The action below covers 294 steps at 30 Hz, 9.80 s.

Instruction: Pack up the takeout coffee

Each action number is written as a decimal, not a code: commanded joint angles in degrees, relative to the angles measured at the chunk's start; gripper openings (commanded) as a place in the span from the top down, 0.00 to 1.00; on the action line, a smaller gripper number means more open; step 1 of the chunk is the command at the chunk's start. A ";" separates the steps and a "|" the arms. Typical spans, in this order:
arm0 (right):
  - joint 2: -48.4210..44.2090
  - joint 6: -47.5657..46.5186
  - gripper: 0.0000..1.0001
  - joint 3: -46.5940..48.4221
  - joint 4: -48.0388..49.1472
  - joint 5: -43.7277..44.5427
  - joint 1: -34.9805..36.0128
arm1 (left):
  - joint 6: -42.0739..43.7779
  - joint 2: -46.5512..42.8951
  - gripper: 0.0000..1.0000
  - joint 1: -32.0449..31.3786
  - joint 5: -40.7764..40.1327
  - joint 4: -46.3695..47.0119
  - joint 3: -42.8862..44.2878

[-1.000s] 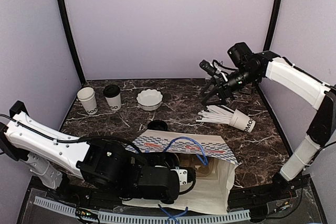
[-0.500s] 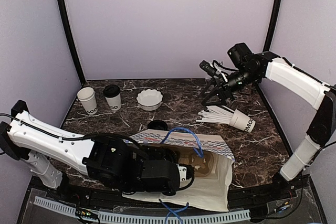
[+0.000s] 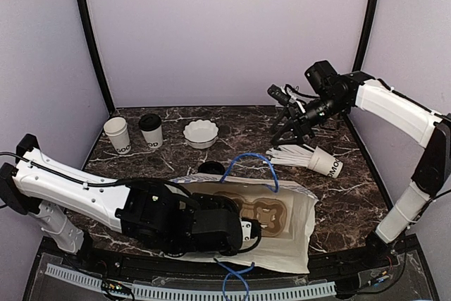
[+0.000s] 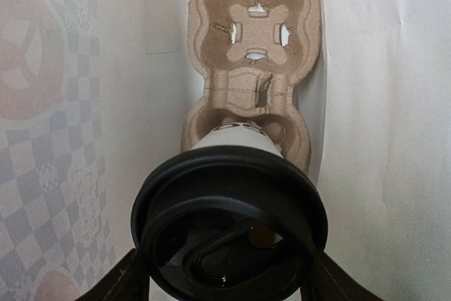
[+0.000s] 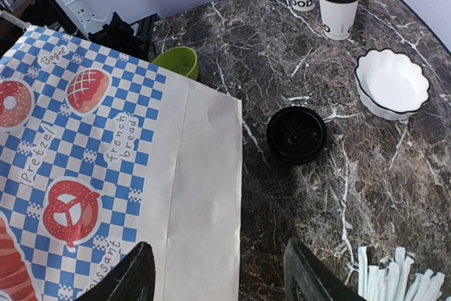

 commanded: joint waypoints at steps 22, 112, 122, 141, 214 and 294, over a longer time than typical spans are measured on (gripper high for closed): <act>-0.20 -1.88 0.38 -2.95 -0.02 -2.46 -1.06 | -5.20 6.48 0.69 12.49 18.12 -8.47 8.40; -3.07 0.23 0.36 3.31 -5.52 4.81 7.24 | 10.78 -9.59 0.21 29.32 28.12 13.94 11.87; -3.14 0.23 0.36 3.85 -5.89 6.07 7.78 | 7.85 -6.04 0.39 36.63 53.28 16.41 16.58; -1.72 0.18 0.36 9.00 -8.66 4.86 2.46 | 0.09 -7.50 1.00 38.67 65.50 19.56 16.27; -10.10 6.35 0.33 1.87 -1.43 12.11 -7.96 | -20.99 12.00 0.17 68.30 35.49 -15.29 39.34; -11.37 6.55 0.33 -3.42 -0.19 13.33 -7.99 | -21.37 30.12 0.16 78.52 35.14 -11.50 41.00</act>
